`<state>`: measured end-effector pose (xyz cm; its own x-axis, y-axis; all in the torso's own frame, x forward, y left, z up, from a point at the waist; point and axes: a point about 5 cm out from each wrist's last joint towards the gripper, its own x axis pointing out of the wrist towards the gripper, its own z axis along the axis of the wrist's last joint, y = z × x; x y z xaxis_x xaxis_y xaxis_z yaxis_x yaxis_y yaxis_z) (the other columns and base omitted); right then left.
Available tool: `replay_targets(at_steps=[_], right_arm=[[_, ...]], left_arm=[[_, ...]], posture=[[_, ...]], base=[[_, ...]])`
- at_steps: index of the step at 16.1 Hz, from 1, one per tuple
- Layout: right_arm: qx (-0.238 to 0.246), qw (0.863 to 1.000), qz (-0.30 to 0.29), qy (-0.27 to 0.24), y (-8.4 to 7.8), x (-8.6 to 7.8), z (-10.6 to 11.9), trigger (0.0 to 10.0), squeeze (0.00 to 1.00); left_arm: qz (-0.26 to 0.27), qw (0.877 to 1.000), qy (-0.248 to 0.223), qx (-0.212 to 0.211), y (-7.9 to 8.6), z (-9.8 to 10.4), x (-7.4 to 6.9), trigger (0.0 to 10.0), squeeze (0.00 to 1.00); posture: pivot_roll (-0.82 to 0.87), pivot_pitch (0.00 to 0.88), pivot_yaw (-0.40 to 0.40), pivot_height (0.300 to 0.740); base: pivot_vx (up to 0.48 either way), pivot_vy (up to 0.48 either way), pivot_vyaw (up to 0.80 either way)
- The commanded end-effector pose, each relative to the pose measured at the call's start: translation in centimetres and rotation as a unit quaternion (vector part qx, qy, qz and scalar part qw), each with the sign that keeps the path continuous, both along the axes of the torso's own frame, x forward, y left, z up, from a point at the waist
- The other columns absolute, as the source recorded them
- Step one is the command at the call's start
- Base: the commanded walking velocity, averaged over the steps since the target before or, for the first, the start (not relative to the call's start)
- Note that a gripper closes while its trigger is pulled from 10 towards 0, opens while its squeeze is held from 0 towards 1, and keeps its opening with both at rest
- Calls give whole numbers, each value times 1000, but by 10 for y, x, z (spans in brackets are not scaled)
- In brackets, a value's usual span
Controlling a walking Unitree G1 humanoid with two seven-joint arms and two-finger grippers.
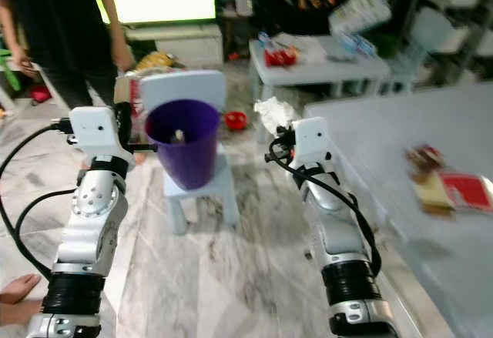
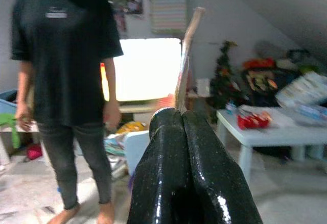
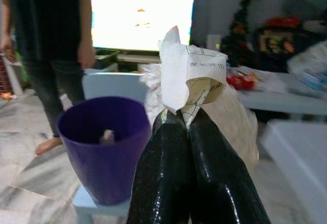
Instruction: Picking trash to rubbish bin
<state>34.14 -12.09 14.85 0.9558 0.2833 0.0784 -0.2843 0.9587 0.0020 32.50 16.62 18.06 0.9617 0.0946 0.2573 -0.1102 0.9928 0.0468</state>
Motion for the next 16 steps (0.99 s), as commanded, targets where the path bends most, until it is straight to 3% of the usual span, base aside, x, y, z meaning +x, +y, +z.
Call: replay_targets(at_steps=[1,5,8,13,16], right_arm=[[-6,1000,12,-18,5,2,9,0,0],[-6,1000,17,-20,7,2,10,0,0],[-10,1000,17,-19,6,2,10,0,0],[-8,1000,21,-21,7,1,10,0,0],[-7,1000,19,-21,6,1,10,0,0]], left_arm=[[8,1000,-7,4,3,4,0,0,0],[7,1000,-6,5,3,3,0,0,0],[9,1000,-5,4,4,3,0,0,0],[10,1000,-2,2,3,2,0,0,0],[11,1000,-1,2,4,1,-1,0,0]], posture=[[53,0,-32,740],[54,0,-33,740],[56,0,-34,740],[57,0,-35,740],[57,0,-36,740]], base=[[480,0,0],[480,0,519],[480,0,0],[480,0,748],[480,0,0]])
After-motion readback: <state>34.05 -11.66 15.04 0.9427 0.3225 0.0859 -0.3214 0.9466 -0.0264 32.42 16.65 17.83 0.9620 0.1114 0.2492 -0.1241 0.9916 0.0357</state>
